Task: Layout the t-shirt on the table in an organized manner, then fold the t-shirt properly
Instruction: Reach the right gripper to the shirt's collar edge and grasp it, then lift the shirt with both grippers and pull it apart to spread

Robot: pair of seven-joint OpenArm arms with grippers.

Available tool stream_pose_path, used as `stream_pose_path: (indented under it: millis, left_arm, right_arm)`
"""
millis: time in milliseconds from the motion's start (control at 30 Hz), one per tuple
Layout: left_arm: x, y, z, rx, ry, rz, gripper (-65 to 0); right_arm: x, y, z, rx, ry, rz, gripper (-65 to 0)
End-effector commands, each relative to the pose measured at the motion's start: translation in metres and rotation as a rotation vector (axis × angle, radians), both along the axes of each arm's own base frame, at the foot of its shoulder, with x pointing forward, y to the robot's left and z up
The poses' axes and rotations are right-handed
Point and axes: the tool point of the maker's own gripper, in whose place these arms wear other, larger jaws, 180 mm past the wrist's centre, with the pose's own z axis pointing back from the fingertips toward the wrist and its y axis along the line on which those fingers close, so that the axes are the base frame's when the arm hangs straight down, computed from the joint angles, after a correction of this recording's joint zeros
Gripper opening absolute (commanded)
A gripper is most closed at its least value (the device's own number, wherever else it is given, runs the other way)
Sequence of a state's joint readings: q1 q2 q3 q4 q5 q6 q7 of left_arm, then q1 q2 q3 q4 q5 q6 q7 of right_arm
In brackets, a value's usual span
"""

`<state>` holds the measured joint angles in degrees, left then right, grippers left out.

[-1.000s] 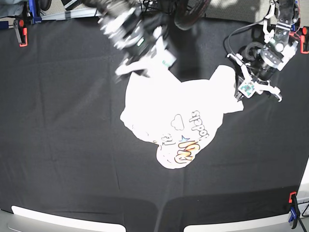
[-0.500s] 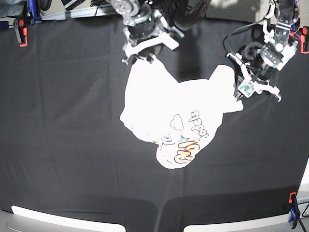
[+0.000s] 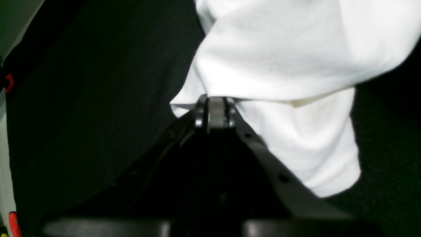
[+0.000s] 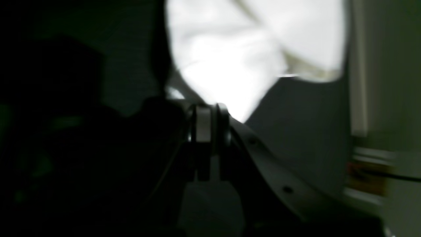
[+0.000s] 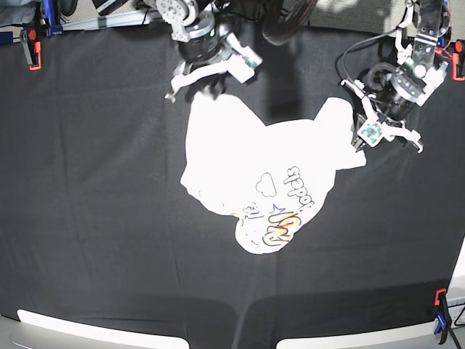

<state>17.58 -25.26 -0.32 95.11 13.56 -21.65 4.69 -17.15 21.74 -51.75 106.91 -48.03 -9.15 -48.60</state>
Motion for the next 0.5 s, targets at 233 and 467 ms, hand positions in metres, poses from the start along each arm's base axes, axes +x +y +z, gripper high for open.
stream_pose_path:
  millis: [233, 467]
  left_arm:
    - [0.022, 0.018, 0.022, 0.049, -0.108, 0.072, -65.0]
    - [0.047, 0.044, 0.039, 0.123, -0.147, 0.160, -65.0]
  right_arm:
    - [0.013, -0.063, 0.016, -0.212, -0.110, -0.066, -65.0]
    - [0.040, -0.180, 0.044, -0.433, -0.183, -0.253, -65.0]
